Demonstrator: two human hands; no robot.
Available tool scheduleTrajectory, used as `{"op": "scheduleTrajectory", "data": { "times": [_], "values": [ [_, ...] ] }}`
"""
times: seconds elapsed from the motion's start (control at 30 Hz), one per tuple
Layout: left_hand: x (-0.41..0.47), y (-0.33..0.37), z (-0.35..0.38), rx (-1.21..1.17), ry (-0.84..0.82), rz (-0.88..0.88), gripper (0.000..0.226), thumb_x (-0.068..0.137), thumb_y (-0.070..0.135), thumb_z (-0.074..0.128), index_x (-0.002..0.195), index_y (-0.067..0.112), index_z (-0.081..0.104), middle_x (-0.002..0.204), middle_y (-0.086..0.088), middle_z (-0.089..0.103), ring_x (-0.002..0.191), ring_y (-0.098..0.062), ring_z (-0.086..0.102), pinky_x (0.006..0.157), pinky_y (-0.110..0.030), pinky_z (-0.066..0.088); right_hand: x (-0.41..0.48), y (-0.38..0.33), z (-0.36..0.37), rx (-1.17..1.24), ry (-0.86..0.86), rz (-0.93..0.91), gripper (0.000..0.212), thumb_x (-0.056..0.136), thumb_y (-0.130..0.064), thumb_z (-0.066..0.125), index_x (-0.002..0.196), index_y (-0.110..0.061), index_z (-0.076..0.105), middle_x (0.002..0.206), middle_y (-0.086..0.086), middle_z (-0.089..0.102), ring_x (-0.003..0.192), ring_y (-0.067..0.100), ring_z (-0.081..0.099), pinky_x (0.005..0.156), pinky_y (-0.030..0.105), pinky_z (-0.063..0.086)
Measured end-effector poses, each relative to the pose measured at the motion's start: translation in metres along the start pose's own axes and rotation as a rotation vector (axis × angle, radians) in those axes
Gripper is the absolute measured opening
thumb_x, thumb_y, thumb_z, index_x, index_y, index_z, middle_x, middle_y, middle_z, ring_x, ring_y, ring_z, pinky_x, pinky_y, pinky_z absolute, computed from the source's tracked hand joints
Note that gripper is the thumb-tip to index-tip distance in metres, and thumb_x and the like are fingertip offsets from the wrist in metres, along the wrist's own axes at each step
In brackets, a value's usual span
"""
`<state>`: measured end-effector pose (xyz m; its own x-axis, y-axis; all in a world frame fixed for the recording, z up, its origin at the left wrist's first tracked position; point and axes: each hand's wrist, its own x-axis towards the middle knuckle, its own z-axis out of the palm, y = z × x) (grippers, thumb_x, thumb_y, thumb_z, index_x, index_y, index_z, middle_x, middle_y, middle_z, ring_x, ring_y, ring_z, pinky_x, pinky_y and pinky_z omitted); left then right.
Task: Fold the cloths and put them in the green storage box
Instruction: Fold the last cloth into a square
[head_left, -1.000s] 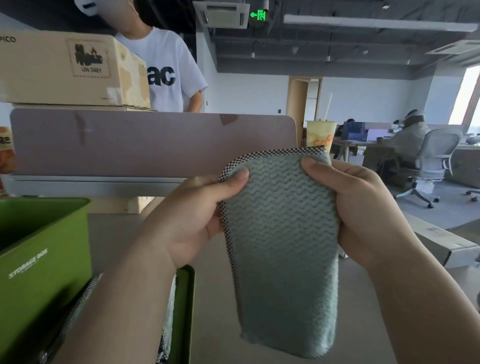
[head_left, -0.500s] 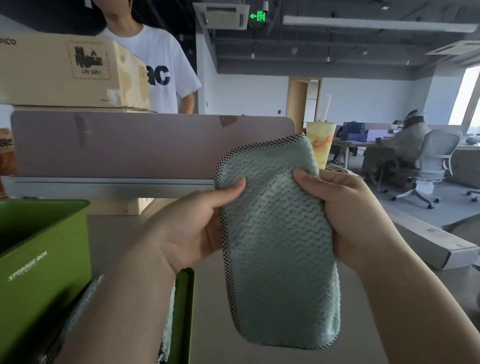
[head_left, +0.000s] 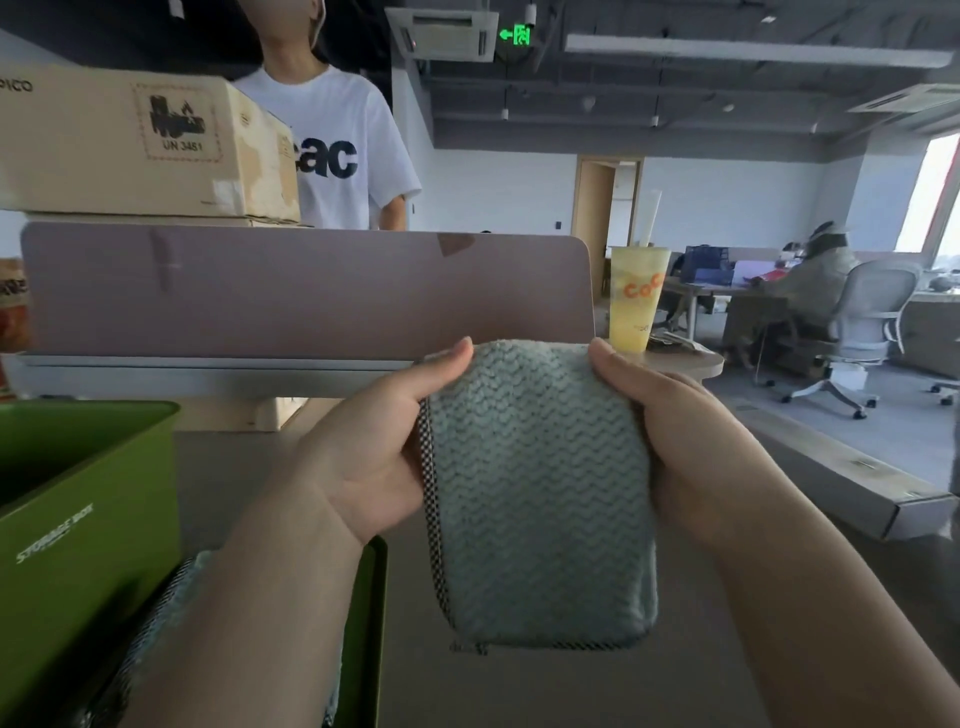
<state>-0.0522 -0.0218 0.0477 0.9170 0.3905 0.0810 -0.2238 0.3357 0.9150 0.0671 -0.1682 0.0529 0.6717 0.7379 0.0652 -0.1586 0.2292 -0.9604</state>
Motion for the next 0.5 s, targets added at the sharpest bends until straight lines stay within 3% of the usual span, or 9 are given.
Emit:
{"op": "scheduleTrajectory", "data": {
  "times": [0.13,0.2,0.33,0.43,0.5],
  "values": [
    [0.004,0.001,-0.002,-0.082,0.128,0.06,0.03,0.091,0.03,0.056,0.109,0.012,0.07,0.099,-0.006,0.074,0.084,-0.019,0.071,0.072,-0.033,0.053,-0.001,0.0,-0.003,-0.05,-0.067,0.01,0.022,0.086,-0.021,0.063,0.088,-0.002,0.074,0.092,0.011,0.077,0.078,0.022,0.074,0.061,0.029,0.059],
    [0.004,0.001,-0.003,-0.088,0.173,0.06,0.026,0.09,0.031,0.058,0.102,0.013,0.072,0.097,-0.006,0.075,0.082,-0.019,0.072,0.07,-0.033,0.053,0.002,0.004,-0.005,-0.009,-0.041,-0.032,0.022,0.089,-0.019,0.061,0.083,-0.004,0.074,0.088,0.011,0.076,0.074,0.021,0.074,0.061,0.03,0.059],
    [0.003,0.001,-0.001,-0.108,0.234,0.088,0.025,0.091,0.034,0.058,0.088,0.014,0.073,0.08,-0.005,0.076,0.067,-0.018,0.073,0.058,-0.028,0.053,0.005,0.011,-0.006,-0.163,-0.157,-0.029,0.034,0.089,-0.03,0.059,0.102,-0.002,0.072,0.103,0.01,0.075,0.094,0.024,0.072,0.084,0.037,0.056],
    [0.004,0.003,-0.006,-0.172,0.323,0.144,0.023,0.092,0.031,0.058,0.083,0.014,0.071,0.071,-0.003,0.076,0.059,-0.016,0.072,0.047,-0.025,0.054,0.01,0.017,-0.009,-0.128,-0.11,-0.022,0.03,0.087,-0.023,0.06,0.1,0.001,0.072,0.103,0.015,0.074,0.09,0.024,0.072,0.081,0.035,0.058],
    [0.005,0.004,-0.01,-0.215,0.354,0.15,0.021,0.091,0.032,0.059,0.093,0.014,0.07,0.074,-0.004,0.076,0.061,-0.018,0.073,0.046,-0.028,0.055,0.013,0.02,-0.011,-0.11,-0.126,-0.026,0.031,0.092,-0.024,0.055,0.103,0.0,0.072,0.107,0.02,0.072,0.093,0.028,0.068,0.086,0.039,0.054]
  ]
}}
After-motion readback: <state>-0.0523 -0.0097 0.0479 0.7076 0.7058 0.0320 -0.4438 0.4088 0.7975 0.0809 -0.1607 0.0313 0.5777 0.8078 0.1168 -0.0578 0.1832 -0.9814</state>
